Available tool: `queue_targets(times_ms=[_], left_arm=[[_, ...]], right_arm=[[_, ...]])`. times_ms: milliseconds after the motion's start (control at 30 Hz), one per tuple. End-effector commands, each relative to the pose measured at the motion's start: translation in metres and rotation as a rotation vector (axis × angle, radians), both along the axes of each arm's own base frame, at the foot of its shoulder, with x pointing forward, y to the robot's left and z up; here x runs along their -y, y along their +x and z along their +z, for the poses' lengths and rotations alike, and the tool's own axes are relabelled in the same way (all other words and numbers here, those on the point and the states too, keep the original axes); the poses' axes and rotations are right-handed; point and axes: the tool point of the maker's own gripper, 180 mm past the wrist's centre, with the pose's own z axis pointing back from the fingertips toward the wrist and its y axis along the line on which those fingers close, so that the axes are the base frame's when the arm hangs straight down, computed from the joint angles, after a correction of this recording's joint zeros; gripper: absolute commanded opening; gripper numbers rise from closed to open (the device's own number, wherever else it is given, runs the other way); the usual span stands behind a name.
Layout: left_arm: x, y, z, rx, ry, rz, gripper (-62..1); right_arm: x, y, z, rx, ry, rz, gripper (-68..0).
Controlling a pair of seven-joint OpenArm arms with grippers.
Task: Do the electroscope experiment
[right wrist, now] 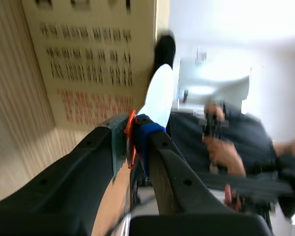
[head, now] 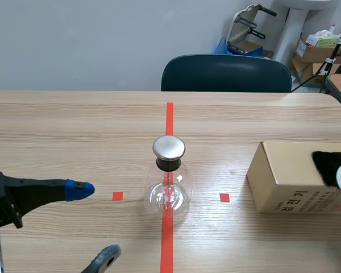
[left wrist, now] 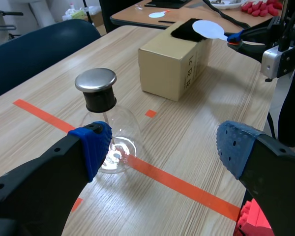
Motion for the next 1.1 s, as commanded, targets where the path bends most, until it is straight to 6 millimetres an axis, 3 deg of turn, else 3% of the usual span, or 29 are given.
queue_targets(times_ms=[0, 133, 333, 400, 633, 700, 833, 900, 1067], left_arm=[[0.002, -0.004, 0.007, 0.004, -0.023, -0.014, -14.2], [0.001, -0.005, 0.007, 0.003, -0.022, -0.021, -14.2], [-0.001, -0.012, 0.005, -0.011, -0.011, -0.043, -14.2], [-0.001, -0.012, 0.005, -0.010, -0.010, -0.044, -14.2], [-0.002, -0.012, 0.003, -0.017, 0.000, -0.043, -14.2], [-0.002, -0.012, 0.003, -0.018, 0.002, -0.043, -14.2], [-0.002, -0.012, 0.002, -0.020, 0.005, -0.043, -14.2], [-0.002, -0.012, 0.002, -0.020, 0.005, -0.043, -14.2], [-0.002, -0.012, 0.002, -0.020, 0.005, -0.043, -14.2]], right_arm=[[-0.003, 0.005, 0.012, 0.053, -0.053, 0.060, -65.8], [-0.012, 0.002, 0.011, 0.048, -0.047, 0.110, -65.8], [0.025, 0.011, 0.015, 0.052, -0.118, -0.054, -65.8], [0.028, 0.012, 0.013, 0.042, -0.138, -0.053, -65.8], [-0.020, 0.002, 0.006, 0.012, -0.098, 0.209, -65.8], [-0.011, 0.005, 0.007, 0.018, -0.104, 0.159, -65.8], [0.031, 0.014, 0.014, 0.052, -0.130, -0.090, -65.8], [0.038, 0.016, 0.017, 0.061, -0.135, -0.128, -65.8], [-0.012, 0.009, 0.009, 0.025, -0.110, 0.169, -65.8]])
